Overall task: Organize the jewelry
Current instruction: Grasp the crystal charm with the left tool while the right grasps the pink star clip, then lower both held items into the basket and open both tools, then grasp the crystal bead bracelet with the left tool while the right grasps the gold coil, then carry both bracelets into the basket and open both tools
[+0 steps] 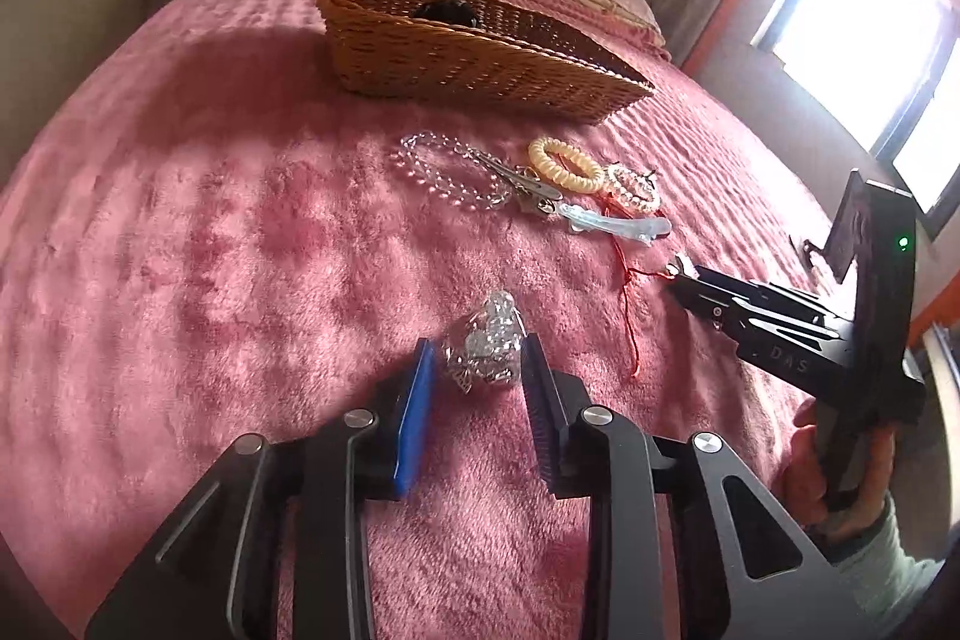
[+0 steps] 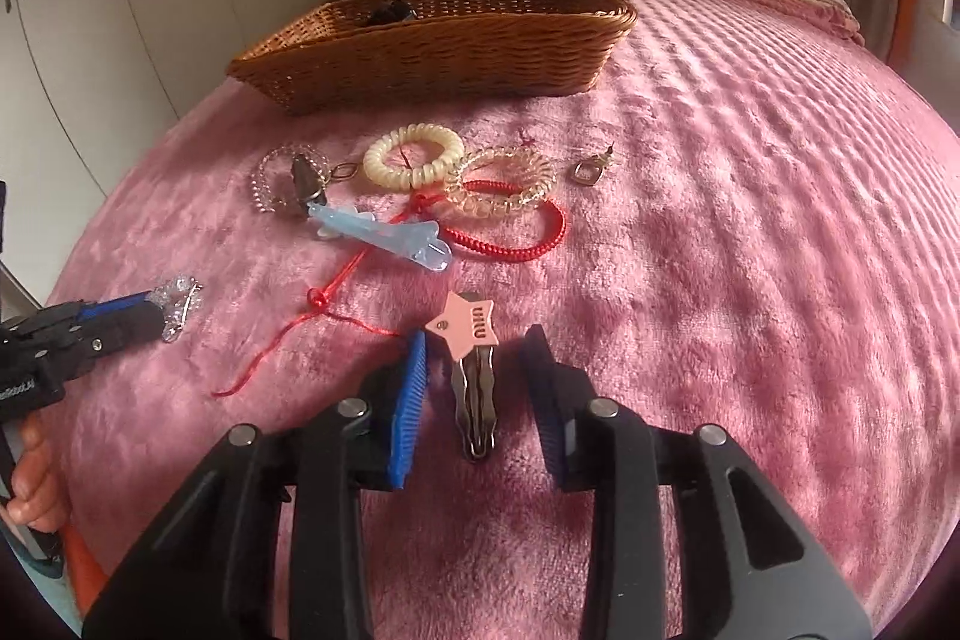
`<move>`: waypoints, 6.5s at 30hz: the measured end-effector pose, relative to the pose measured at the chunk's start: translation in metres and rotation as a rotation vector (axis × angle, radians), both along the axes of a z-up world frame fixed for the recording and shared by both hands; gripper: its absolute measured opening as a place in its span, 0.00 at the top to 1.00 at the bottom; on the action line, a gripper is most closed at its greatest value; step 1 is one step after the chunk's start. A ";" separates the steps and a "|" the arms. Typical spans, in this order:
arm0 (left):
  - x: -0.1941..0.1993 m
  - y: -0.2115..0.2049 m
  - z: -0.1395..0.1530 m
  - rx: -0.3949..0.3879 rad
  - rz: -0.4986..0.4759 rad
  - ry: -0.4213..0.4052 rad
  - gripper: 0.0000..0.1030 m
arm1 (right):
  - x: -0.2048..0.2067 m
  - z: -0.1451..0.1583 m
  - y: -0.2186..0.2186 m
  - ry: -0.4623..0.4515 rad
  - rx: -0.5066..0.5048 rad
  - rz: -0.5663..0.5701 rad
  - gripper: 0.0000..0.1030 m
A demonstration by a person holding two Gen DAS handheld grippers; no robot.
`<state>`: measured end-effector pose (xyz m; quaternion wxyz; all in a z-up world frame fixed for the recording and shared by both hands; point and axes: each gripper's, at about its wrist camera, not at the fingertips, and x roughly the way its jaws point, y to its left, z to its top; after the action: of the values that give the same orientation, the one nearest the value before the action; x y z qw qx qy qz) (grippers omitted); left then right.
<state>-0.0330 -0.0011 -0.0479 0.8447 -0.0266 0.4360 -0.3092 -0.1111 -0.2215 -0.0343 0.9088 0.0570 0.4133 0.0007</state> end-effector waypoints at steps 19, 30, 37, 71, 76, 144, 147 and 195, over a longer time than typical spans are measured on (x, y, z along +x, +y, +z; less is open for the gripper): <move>-0.017 -0.004 0.048 -0.104 -0.021 -0.152 0.93 | -0.031 0.044 -0.016 -0.122 0.045 -0.011 0.86; 0.029 -0.027 0.118 -0.196 -0.043 -0.277 0.93 | 0.014 0.124 -0.024 -0.279 0.056 -0.003 0.86; 0.113 -0.059 0.132 -0.130 0.030 -0.303 0.93 | 0.109 0.135 -0.034 -0.261 0.068 -0.019 0.86; 0.120 -0.044 0.112 -0.071 0.156 -0.262 0.65 | 0.134 0.096 -0.042 -0.132 0.153 -0.001 0.59; 0.080 -0.026 0.112 -0.083 0.165 -0.269 0.65 | 0.086 0.097 -0.034 -0.166 0.119 0.015 0.59; 0.015 0.030 0.013 0.066 0.125 0.011 0.68 | -0.003 0.007 -0.053 0.012 0.140 -0.064 0.77; 0.024 0.022 0.007 0.105 0.123 0.006 0.66 | -0.001 0.007 -0.046 0.016 0.092 -0.067 0.61; 0.149 -0.071 0.142 -0.089 0.060 -0.416 0.95 | 0.163 0.133 -0.027 -0.250 -0.036 0.013 0.92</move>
<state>0.1160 -0.0724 0.0945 0.9234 -0.0126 0.2369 -0.3017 0.0523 -0.2487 0.0992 0.9541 0.0376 0.2972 0.0061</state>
